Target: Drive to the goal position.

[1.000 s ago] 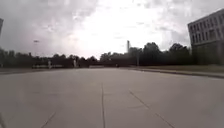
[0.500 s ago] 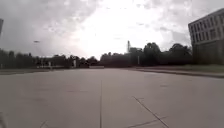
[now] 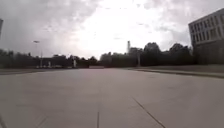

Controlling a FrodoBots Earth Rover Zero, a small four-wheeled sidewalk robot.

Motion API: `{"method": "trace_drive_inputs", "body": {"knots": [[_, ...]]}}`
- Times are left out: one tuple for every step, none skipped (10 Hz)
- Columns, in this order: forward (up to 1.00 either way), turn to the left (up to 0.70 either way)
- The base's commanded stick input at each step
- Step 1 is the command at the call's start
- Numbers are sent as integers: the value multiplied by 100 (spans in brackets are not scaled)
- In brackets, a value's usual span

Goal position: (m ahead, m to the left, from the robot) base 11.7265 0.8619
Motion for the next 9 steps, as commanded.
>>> {"method": "trace_drive_inputs", "body": {"knots": [[70, -1], [70, -1], [70, -1], [70, -1], [70, -1], [70, -1], [70, -1], [70, -1], [70, -1]]}}
